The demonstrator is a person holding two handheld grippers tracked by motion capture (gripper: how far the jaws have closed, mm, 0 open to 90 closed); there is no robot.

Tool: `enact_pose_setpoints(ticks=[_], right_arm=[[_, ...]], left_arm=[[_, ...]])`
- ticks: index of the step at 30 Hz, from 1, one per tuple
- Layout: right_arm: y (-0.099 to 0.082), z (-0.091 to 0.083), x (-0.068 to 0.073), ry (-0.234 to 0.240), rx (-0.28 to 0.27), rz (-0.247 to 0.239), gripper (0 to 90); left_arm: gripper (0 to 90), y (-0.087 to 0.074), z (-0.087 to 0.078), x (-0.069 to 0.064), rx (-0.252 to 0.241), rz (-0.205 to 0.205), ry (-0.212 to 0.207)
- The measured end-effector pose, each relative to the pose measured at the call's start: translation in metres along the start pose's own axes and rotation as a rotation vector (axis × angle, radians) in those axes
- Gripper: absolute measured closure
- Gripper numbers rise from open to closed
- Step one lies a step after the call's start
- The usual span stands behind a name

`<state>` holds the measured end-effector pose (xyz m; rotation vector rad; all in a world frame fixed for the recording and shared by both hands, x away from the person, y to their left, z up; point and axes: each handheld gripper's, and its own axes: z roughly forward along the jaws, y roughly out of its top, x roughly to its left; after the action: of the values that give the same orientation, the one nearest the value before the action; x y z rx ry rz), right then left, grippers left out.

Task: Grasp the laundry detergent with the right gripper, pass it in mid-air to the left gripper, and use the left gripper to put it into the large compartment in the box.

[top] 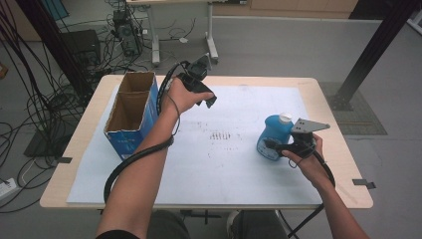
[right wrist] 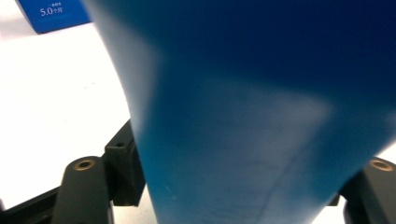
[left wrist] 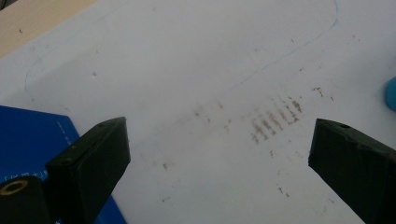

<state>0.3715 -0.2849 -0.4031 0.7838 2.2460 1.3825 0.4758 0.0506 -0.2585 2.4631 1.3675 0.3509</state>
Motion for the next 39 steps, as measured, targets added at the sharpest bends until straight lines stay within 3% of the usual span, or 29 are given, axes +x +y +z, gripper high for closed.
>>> enact_pose_setpoints(ticks=[9,39], right_arm=[[-0.0005,0.0006,0.0002,0.012,-0.003,-0.012,41.0],[0.0005,0.0005,-0.0004,0.018,0.010,-0.013,42.0]], left_arm=[[5.8,-0.0010,-0.0004,0.0007,-0.003,0.000,0.000],[5.8,-0.0014,-0.0033,0.0008,-0.002,0.001,0.007]])
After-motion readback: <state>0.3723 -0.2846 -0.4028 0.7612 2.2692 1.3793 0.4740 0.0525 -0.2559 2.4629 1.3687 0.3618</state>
